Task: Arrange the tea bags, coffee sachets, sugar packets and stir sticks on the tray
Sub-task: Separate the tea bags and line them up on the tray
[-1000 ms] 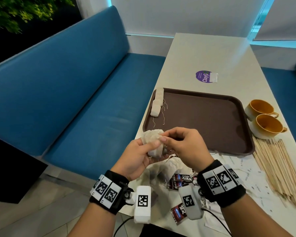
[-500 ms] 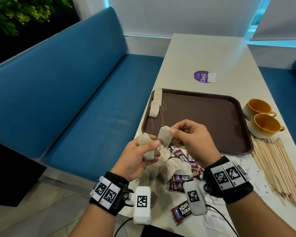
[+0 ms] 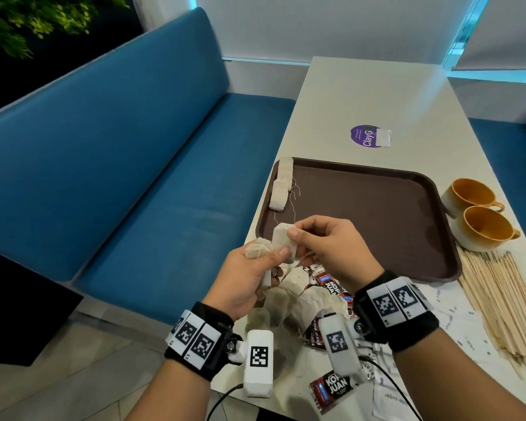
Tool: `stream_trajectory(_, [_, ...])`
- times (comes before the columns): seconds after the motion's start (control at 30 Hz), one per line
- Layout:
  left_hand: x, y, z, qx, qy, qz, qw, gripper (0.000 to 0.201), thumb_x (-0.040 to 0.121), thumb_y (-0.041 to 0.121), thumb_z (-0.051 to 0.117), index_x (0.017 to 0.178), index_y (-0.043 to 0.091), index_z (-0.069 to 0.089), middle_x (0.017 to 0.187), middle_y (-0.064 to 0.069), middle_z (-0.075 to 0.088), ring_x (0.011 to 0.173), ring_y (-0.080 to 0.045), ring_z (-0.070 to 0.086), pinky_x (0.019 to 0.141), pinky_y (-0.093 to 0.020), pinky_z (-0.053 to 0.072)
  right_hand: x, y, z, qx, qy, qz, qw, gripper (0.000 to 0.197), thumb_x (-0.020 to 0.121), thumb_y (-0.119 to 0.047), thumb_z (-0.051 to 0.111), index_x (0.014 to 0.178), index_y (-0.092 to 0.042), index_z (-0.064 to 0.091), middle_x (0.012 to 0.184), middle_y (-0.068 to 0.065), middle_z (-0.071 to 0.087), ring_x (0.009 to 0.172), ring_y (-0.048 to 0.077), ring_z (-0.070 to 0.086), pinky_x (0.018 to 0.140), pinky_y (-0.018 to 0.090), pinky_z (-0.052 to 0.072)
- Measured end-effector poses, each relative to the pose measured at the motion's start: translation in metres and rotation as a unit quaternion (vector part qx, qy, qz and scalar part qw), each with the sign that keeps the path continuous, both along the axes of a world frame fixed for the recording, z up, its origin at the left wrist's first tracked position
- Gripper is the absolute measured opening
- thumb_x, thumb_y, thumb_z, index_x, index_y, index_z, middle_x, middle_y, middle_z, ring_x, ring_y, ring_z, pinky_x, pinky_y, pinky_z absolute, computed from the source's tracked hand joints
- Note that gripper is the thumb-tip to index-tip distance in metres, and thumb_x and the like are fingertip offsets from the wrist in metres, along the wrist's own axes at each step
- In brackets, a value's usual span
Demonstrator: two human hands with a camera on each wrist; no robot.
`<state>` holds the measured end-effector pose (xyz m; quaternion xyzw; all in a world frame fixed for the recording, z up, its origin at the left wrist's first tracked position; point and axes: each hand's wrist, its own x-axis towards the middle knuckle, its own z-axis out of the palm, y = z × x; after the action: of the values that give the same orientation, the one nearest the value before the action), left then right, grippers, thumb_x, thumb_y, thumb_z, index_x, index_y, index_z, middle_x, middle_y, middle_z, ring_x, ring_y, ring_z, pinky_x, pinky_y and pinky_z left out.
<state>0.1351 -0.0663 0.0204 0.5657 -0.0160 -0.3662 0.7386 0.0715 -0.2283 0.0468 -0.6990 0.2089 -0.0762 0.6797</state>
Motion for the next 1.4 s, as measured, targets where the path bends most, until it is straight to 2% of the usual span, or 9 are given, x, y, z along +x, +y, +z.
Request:
stream_trajectory(0.1, [0.003,0.000,0.002,-0.013,0.025,0.042,0.999,0.050,0.078,0.026,0.078,0.115,-0.004,0.062,0.090,-0.013,0.064,0.063,-0.015,0.056,0.054,-0.023,0.050,0.015,-0.007,0.001,-0.003,0.008,-0.004,1.000,0.012,0.092,-0.017,0.076,0.091,-0.005,0.074,0.075,0.021,0.069,0.063,0.024,0.063,0.061,0.034,0.057])
stream_trajectory(0.2, [0.011,0.002,0.001,-0.047,0.092,0.103,0.989,0.042,0.089,0.027,0.074,0.118,0.000,0.061,0.093,-0.015,0.063,0.076,-0.024,0.063,0.053,-0.024,0.054,0.040,-0.027,-0.004,-0.033,0.024,-0.019,0.999,0.010,0.092,-0.016,0.076,0.090,-0.006,0.074,0.075,0.012,0.069,0.066,0.022,0.063,0.062,0.033,0.060])
stream_trajectory(0.33, [0.021,0.009,-0.004,-0.100,0.150,0.125,0.976,0.025,0.097,0.001,0.055,0.120,-0.009,0.057,0.110,-0.026,0.058,0.111,-0.043,0.063,0.057,-0.027,0.058,0.078,-0.054,-0.019,-0.125,0.048,-0.033,0.990,0.012,0.092,-0.021,0.076,0.083,-0.015,0.071,0.076,0.006,0.072,0.069,0.020,0.067,0.070,0.034,0.057])
stream_trajectory(0.43, [0.024,0.013,-0.005,-0.131,0.150,0.124,0.972,0.030,0.090,-0.013,0.037,0.111,-0.008,0.058,0.112,-0.028,0.055,0.113,-0.044,0.062,0.073,-0.038,0.062,0.100,-0.058,-0.031,-0.204,0.075,-0.043,0.975,0.011,0.092,-0.025,0.075,0.084,-0.018,0.072,0.079,0.000,0.071,0.070,0.014,0.065,0.074,0.030,0.055])
stream_trajectory(0.57, [0.025,0.015,-0.009,-0.119,0.134,0.122,0.976,0.038,0.085,-0.022,0.029,0.108,-0.011,0.058,0.113,-0.030,0.054,0.126,-0.054,0.054,0.073,-0.038,0.063,0.122,-0.051,-0.041,-0.096,0.116,0.023,0.988,0.010,0.094,-0.017,0.073,0.092,-0.008,0.071,0.077,0.009,0.070,0.070,0.021,0.070,0.078,0.042,0.062])
stream_trajectory(0.87, [0.024,0.022,-0.010,-0.088,0.118,0.085,0.985,0.034,0.094,-0.022,0.037,0.121,-0.010,0.054,0.130,-0.033,0.058,0.107,-0.047,0.069,0.084,-0.040,0.063,0.152,-0.052,-0.062,-0.220,0.178,0.018,0.959,0.017,0.092,-0.022,0.075,0.077,-0.020,0.069,0.079,0.004,0.071,0.086,0.034,0.076,0.079,0.048,0.064])
stream_trajectory(1.1, [0.025,0.025,-0.012,-0.087,0.121,0.076,0.986,0.036,0.096,-0.019,0.044,0.129,-0.009,0.052,0.124,-0.034,0.062,0.108,-0.047,0.069,0.079,-0.039,0.063,0.157,-0.061,-0.067,-0.171,0.183,-0.009,0.968,0.011,0.089,-0.018,0.079,0.089,-0.016,0.069,0.088,0.006,0.068,0.072,0.021,0.069,0.067,0.038,0.064])
stream_trajectory(1.27, [0.024,0.026,-0.009,-0.082,0.112,0.069,0.988,0.033,0.097,-0.014,0.049,0.129,-0.008,0.055,0.130,-0.033,0.061,0.110,-0.043,0.069,0.085,-0.044,0.062,0.151,-0.061,-0.066,-0.148,0.175,-0.029,0.973,0.012,0.091,-0.017,0.077,0.094,-0.015,0.066,0.080,0.006,0.066,0.063,0.017,0.065,0.058,0.035,0.062])
stream_trajectory(1.4, [0.023,0.025,-0.008,-0.069,0.097,0.074,0.990,0.027,0.098,-0.010,0.049,0.124,-0.010,0.057,0.128,-0.034,0.062,0.110,-0.039,0.070,0.102,-0.048,0.054,0.137,-0.057,-0.051,-0.133,0.136,-0.051,0.980,0.005,0.092,-0.013,0.071,0.089,-0.014,0.067,0.070,0.006,0.063,0.056,0.020,0.058,0.068,0.042,0.063])
